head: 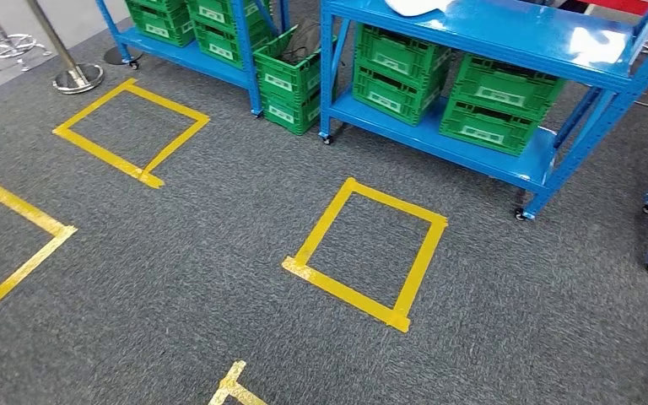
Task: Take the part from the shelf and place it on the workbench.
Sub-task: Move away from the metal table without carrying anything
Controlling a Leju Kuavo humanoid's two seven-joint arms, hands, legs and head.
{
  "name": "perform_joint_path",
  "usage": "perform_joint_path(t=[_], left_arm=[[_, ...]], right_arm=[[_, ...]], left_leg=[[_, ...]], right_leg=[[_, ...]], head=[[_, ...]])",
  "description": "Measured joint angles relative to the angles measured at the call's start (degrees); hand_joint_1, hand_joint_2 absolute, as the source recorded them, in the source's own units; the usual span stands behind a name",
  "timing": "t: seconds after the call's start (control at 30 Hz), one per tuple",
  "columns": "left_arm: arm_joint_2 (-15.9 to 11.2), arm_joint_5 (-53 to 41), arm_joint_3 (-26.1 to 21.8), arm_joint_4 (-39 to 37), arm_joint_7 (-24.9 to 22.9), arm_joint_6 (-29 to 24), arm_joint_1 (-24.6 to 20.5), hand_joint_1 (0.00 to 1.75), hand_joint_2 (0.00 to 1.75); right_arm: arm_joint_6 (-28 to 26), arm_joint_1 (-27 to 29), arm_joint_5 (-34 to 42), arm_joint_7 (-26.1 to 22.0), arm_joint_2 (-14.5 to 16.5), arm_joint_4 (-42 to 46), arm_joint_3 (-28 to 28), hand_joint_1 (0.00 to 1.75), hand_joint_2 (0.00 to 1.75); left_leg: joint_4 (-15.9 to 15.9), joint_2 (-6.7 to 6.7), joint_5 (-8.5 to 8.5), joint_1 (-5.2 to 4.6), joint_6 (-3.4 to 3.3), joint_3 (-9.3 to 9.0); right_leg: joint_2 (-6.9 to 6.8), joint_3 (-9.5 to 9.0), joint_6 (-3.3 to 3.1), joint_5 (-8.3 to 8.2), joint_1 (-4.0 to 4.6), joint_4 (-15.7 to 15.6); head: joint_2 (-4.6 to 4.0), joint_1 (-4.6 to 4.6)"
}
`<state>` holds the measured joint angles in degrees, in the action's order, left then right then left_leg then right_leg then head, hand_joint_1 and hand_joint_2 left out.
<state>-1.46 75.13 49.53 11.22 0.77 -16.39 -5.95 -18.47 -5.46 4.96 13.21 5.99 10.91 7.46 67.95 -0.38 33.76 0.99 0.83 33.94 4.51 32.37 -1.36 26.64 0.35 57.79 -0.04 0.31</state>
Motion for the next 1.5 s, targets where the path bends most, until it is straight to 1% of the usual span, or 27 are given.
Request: perform_joint_path(t=[0.07,0.13,0.2,0.27,0.33,0.4,0.43,0.47,0.57,0.63,0.7,0.77,0.8,0.83,0.9,0.93,0.97,1.03,1.07,1.13,1.23,1.3,1.37,1.4,1.43,1.47,1.5], left_arm=[[-0.1,0.0,0.0,0.0,0.0,0.0,0.0,0.00,0.00],[-0.1,0.0,0.0,0.0,0.0,-0.1,-0.1,0.00,0.00],[0.0,0.0,0.0,0.0,-0.1,-0.2,-0.2,0.00,0.00],[0.0,0.1,0.0,0.0,-0.2,-0.2,-0.3,0.00,0.00],[0.0,0.1,0.0,0.0,-0.2,-0.1,-0.1,0.00,0.00],[0.0,0.2,0.0,-0.1,-0.3,0.0,0.1,0.00,0.00],[0.0,0.2,0.0,-0.1,-0.3,0.0,0.1,0.00,0.00],[0.0,0.2,0.0,-0.1,-0.3,0.1,0.1,0.00,0.00],[0.0,0.3,0.0,-0.1,-0.2,0.3,-0.1,0.00,0.00],[0.1,0.3,0.0,0.0,-0.2,0.5,-0.3,0.00,0.00],[0.1,0.3,0.0,0.0,-0.2,0.6,-0.5,0.00,0.00],[0.1,0.4,0.0,0.0,-0.2,0.6,-0.6,0.00,0.00],[0.1,0.4,0.0,0.0,-0.2,0.6,-0.6,0.00,0.00],[0.1,0.4,0.0,0.0,-0.2,0.6,-0.6,0.00,0.00],[0.1,0.3,0.0,0.0,-0.2,0.6,-0.4,0.00,0.00],[0.0,0.3,0.0,0.0,-0.3,0.7,-0.3,0.00,0.00],[0.0,0.2,0.0,0.0,-0.3,0.8,-0.2,0.00,0.00],[-0.1,0.1,0.0,0.0,-0.4,0.8,-0.1,0.00,0.00],[-0.2,0.1,0.0,-0.1,-0.5,0.8,-0.1,0.00,0.00],[-0.2,0.1,0.0,-0.1,-0.7,0.9,-0.3,0.00,0.00],[-0.2,0.0,0.0,-0.1,-1.1,0.8,-0.3,0.00,0.00],[-0.2,-0.2,0.0,-0.1,-1.3,0.7,-0.2,0.00,0.00],[-0.3,-0.4,0.0,-0.1,-1.4,0.7,-0.1,0.00,0.00],[-0.3,-0.4,0.0,-0.1,-1.4,0.7,0.0,0.00,0.00],[-0.3,-0.4,0.0,-0.1,-1.5,0.7,0.0,0.00,0.00],[-0.3,-0.4,0.0,-0.1,-1.5,0.7,0.0,0.00,0.00],[-0.3,-0.4,0.0,-0.1,-1.6,0.7,0.0,0.00,0.00]], right_arm=[[1.1,0.0,0.1,0.4,-0.2,0.0,0.0,0.00,0.00],[1.6,0.0,0.3,0.5,-0.5,0.0,0.1,0.00,0.00],[0.9,0.2,0.5,0.6,-0.7,0.0,0.1,0.00,0.00],[0.1,0.4,0.5,0.6,-0.8,0.0,0.1,0.00,0.00],[-0.5,0.4,0.5,0.5,-0.7,0.0,0.2,0.00,0.00],[-0.6,0.3,0.5,0.3,-0.6,0.0,0.3,0.00,0.00],[-0.7,0.3,0.6,0.2,-0.6,0.0,0.4,0.00,0.00],[-0.7,0.3,0.6,0.2,-0.6,0.0,0.4,0.00,0.00],[-0.7,0.4,0.6,0.1,-0.6,0.0,0.4,0.00,0.00],[-0.7,0.4,0.6,0.1,-0.6,0.0,0.4,0.00,0.00],[-0.7,0.4,0.6,0.1,-0.7,0.0,0.4,0.00,0.00],[-0.8,0.3,0.6,0.1,-0.7,0.0,0.4,0.00,0.00],[-0.7,0.2,0.6,0.2,-0.7,0.0,0.4,0.00,0.00],[-0.7,0.1,0.6,0.2,-0.6,0.0,0.4,0.00,0.00],[-0.5,0.0,0.6,0.4,-0.5,0.0,0.4,0.00,0.00],[-0.4,0.0,0.6,0.5,-0.5,0.0,0.5,0.00,0.00],[-0.3,0.0,0.5,0.7,-0.4,0.0,0.5,0.00,0.00],[-0.1,0.0,0.5,1.0,-0.4,0.0,0.5,0.00,0.00],[-0.1,0.0,0.5,1.2,-0.4,0.0,0.6,0.00,0.00],[-0.1,0.1,0.4,1.5,-0.4,0.0,0.8,0.00,0.00],[0.0,0.1,0.2,1.7,-0.4,0.0,1.0,0.00,0.00],[0.1,0.1,0.0,1.7,-0.4,0.0,1.0,0.00,0.00],[0.2,0.0,0.0,1.8,-0.4,0.0,1.1,0.00,0.00],[0.2,0.1,0.0,1.8,-0.4,0.0,1.1,0.00,0.00],[0.3,0.2,0.0,1.8,-0.4,0.0,1.2,0.00,0.00],[0.3,0.3,0.0,1.8,-0.4,0.0,1.2,0.00,0.00],[0.3,0.5,0.0,1.8,-0.4,0.0,1.3,0.00,0.00]], left_leg=[[-6.7,-2.53,-3.13,0.28,-0.14,-2.49],[-9.5,-3.96,-3.52,0.29,-0.47,-3.50],[-9.9,-2.73,-3.59,0.24,-1.13,-4.01],[-10.1,-1.34,-3.78,0.35,-1.74,-4.50],[-10.2,0.16,-3.79,0.19,-2.11,-4.56],[-10.2,1.96,-3.61,-0.10,-2.39,-4.58],[-10.1,2.76,-3.49,-0.20,-2.45,-4.63],[-10.1,3.45,-3.36,-0.28,-2.46,-4.74],[-10.1,4.83,-2.88,-0.49,-2.18,-5.22],[-10.2,5.48,-2.70,-0.55,-1.74,-5.31],[-10.4,5.85,-2.64,-0.47,-1.18,-5.47],[-9.1,4.16,-1.66,-0.31,-0.61,-4.92],[-6.7,2.83,-0.48,-0.19,-0.37,-3.71],[-3.2,1.62,0.90,-0.09,-0.18,-1.91],[3.8,0.77,2.82,0.02,0.08,2.20],[5.2,0.71,2.47,0.07,0.14,3.38],[4.3,0.69,1.03,0.11,0.16,3.46],[-2.4,0.40,-3.06,0.24,0.06,0.88],[-6.1,0.16,-4.25,0.25,-0.10,-0.69],[-9.9,-0.24,-4.39,0.14,-0.74,-2.45],[-10.4,-0.02,-3.89,0.08,-2.11,-3.48],[-10.5,0.32,-3.74,0.04,-2.73,-4.64],[-10.5,0.65,-3.42,-0.17,-2.95,-5.25],[-10.5,0.75,-3.17,-0.27,-2.98,-5.50],[-10.5,0.81,-2.83,-0.35,-2.96,-5.82],[-10.5,0.84,-2.44,-0.44,-2.92,-6.28],[-10.5,0.84,-1.96,-0.52,-2.86,-6.87]], right_leg=[[1.57,0.24,0.55,0.19,-0.01,0.5],[2.87,0.78,1.35,0.19,-0.07,0.7],[3.91,1.51,2.05,0.04,-0.23,0.7],[1.65,2.63,2.56,1.22,-0.18,2.5],[-2.18,5.10,3.02,4.61,-0.26,8.2],[-3.60,8.00,3.31,7.47,-0.50,14.7],[-3.83,8.42,3.32,7.49,-0.54,15.8],[-4.01,7.80,3.23,6.50,-0.54,14.7],[-5.64,2.33,2.28,2.02,-0.07,4.3],[-6.44,0.42,1.61,1.40,0.45,1.1],[-5.78,-0.07,1.13,1.08,0.44,0.5],[-5.19,-0.77,0.63,0.57,0.05,-0.7],[-4.95,-1.11,0.42,0.37,-0.17,-1.2],[-4.68,-1.21,0.31,0.33,-0.18,-1.3],[-3.99,-1.21,0.17,0.45,-0.20,-1.3],[-3.58,-1.27,0.19,0.58,-0.21,-1.3],[-3.16,-1.38,0.28,0.75,-0.23,-1.2],[-2.48,-1.68,0.73,1.19,-0.31,-0.9],[-2.24,-1.48,1.11,1.54,-0.24,-0.6],[-2.00,-1.43,1.95,2.03,-0.18,-0.2],[-2.26,-1.77,2.91,2.38,-0.29,1.0],[-3.12,0.23,3.43,4.65,-0.50,4.8],[-3.81,4.14,3.88,7.69,-0.66,11.9],[-3.91,6.12,3.95,8.46,-0.71,14.8],[-3.95,7.27,3.87,8.09,-0.71,15.7],[-3.95,7.47,3.64,6.62,-0.68,14.6],[-3.98,6.81,3.24,4.12,-0.60,11.4]], head=[[0.00,-0.37],[0.00,-0.42],[0.00,-0.30],[0.00,0.22],[0.00,1.22],[0.00,1.80],[0.00,1.90],[0.00,1.96],[0.00,2.10],[0.00,2.11],[0.00,2.09],[0.00,1.85],[0.00,1.58],[0.00,1.20],[0.00,0.56],[0.00,0.32],[0.00,0.13],[0.00,-0.32],[0.00,-0.57],[0.00,-0.75],[0.00,-0.28],[0.00,0.31],[0.00,0.85],[0.00,0.98],[0.00,1.08],[0.00,1.20],[0.00,1.41]])
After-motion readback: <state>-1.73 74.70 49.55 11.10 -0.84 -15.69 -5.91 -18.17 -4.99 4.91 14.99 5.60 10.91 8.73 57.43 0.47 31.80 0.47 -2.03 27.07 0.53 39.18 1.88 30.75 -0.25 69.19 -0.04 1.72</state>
